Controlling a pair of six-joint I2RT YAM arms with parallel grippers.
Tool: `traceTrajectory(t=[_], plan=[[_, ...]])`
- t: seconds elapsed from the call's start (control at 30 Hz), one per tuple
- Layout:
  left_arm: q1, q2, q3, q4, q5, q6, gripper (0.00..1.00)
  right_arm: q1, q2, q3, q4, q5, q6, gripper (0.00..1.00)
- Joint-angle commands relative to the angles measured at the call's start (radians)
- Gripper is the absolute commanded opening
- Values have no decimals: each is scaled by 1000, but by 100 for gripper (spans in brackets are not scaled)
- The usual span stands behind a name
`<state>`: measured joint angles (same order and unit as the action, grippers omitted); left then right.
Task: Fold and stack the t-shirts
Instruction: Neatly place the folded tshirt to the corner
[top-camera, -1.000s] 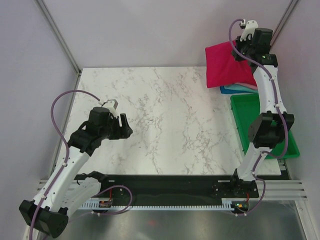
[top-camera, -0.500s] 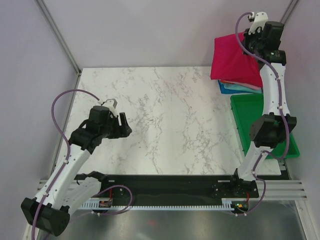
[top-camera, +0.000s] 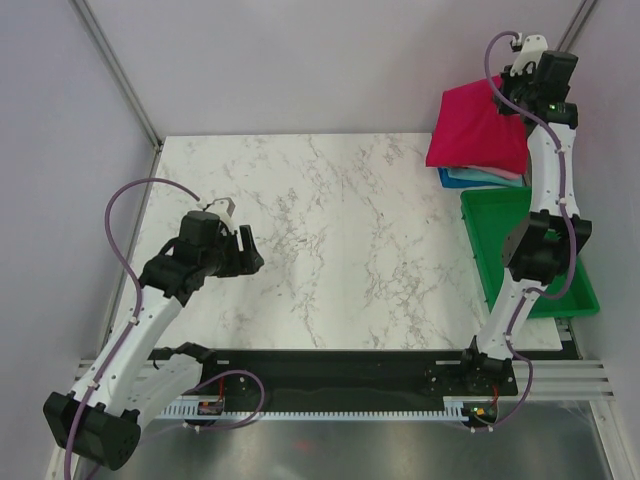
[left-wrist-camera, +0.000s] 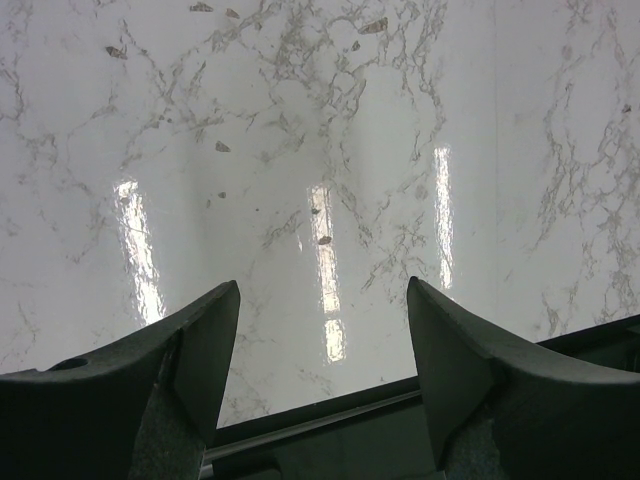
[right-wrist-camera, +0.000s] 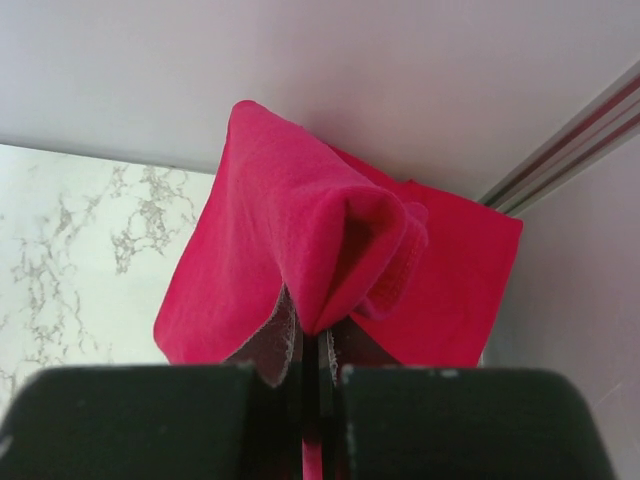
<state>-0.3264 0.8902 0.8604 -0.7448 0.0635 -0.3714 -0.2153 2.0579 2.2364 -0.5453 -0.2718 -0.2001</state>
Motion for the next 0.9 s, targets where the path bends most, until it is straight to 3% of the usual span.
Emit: traceTrajectory(t=[0.0, 0.23, 0.37, 0.43, 0.47, 0.53, 0.57, 0.6, 0.73, 0.87], plan=[[6, 0, -1, 38, 12, 11, 75, -18, 43, 94, 64, 3, -36, 0], [4, 10, -3, 39, 12, 11, 75, -126, 231, 222, 145, -61, 2, 0], [4, 15, -3, 38, 6, 11, 75, -159, 324, 184, 391, -93, 36, 0], [4, 16, -1, 36, -1, 11, 75, -167, 387, 189, 426, -60, 22, 1], [6, 18, -1, 36, -2, 9, 75, -171, 407, 189, 450, -53, 30, 10], [7, 18, -4, 38, -7, 11, 75, -185, 452, 171, 490, -37, 79, 38], [6, 18, -3, 38, -10, 11, 75, -185, 467, 163, 504, -40, 86, 84], [6, 21, -4, 36, -10, 9, 75, -185, 493, 161, 505, -38, 90, 98], [7, 38, -1, 36, -10, 11, 75, -185, 518, 158, 510, 51, 117, 98], [7, 33, -1, 36, -8, 11, 75, -199, 450, 83, 536, 241, 152, 98]])
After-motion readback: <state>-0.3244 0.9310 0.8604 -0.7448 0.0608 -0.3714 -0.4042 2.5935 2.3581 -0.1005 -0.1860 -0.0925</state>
